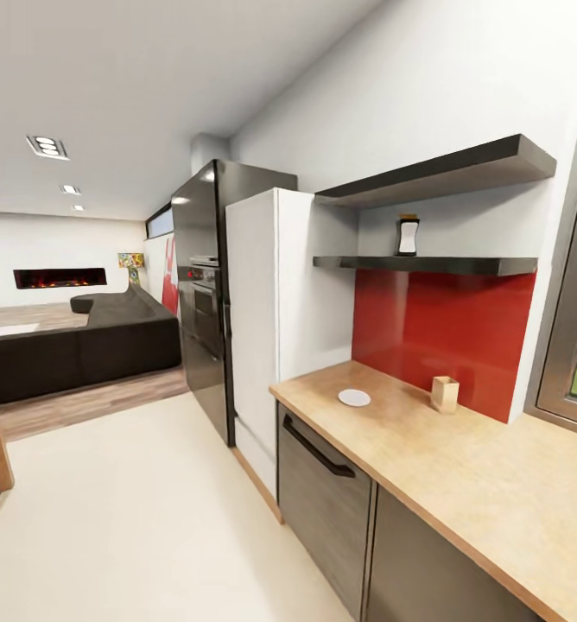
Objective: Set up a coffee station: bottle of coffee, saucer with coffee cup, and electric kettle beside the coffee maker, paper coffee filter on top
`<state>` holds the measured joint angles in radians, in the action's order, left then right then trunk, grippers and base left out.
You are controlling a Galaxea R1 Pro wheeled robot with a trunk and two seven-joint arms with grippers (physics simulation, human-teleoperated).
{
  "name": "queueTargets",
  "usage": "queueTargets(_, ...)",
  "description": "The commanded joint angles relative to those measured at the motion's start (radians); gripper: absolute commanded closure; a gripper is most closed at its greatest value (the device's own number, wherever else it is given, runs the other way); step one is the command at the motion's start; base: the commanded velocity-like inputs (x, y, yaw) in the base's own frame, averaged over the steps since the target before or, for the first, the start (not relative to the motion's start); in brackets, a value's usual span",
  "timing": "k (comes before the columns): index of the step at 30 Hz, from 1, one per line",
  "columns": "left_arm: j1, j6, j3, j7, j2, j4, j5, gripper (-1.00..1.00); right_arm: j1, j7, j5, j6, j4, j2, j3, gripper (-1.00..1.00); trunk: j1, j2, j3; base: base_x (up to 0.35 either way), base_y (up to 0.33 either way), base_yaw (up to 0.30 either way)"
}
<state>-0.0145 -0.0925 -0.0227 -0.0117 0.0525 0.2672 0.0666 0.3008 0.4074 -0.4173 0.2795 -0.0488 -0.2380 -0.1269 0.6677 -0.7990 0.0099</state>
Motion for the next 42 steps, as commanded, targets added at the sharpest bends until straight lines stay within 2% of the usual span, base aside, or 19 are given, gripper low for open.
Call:
queueTargets(1, -0.001, -0.001, -0.002, -0.001, 0.0, 0.001, 0.007, -1.0, -0.007, 0.0, -0.008, 0.006, -0.004, 0.001, -0.01, -1.0, 0.001, 0.0, 0.0, 0.316, 0.128, 0.0)
queueTargets(6, -0.001, -0.001, -0.002, -0.001, -0.001, 0.001, 0.008, -1.0, -0.053, 0.002, -0.008, 0.006, -0.003, 0.004, -0.01, -1.0, 0.001, 0.0, 0.0, 0.316, 0.128, 0.0)
queueTargets(8, -0.001, -0.001, -0.003, -0.001, -0.002, 0.001, 0.008, -1.0, -0.079, 0.002, -0.008, 0.006, -0.003, 0.004, -0.01, -1.0, 0.001, 0.0, 0.0, 0.316, 0.128, 0.0)
queueTargets(9, -0.001, -0.001, -0.003, -0.001, -0.002, 0.001, 0.008, -1.0, -0.113, 0.002, -0.008, 0.007, -0.003, 0.005, -0.01, -1.0, 0.001, 0.0, 0.0, 0.316, 0.128, 0.0)
queueTargets(12, -0.001, -0.001, -0.003, -0.001, -0.002, 0.001, 0.008, -1.0, -0.144, 0.001, -0.008, 0.006, -0.003, 0.006, -0.01, -1.0, 0.001, 0.0, 0.0, 0.316, 0.128, 0.0)
queueTargets(20, -0.001, -0.001, -0.003, 0.0, -0.002, 0.001, 0.008, -1.0, -0.157, 0.002, -0.008, 0.006, -0.003, 0.006, -0.01, -1.0, 0.001, 0.0, 0.0, 0.22, 0.089, -0.127)
queueTargets(42, -0.001, -0.001, -0.003, 0.0, -0.002, 0.001, 0.008, -1.0, -0.16, 0.001, -0.008, 0.008, -0.003, 0.006, -0.01, -1.0, 0.001, 0.0, 0.0, 0.011, 0.012, -0.241)
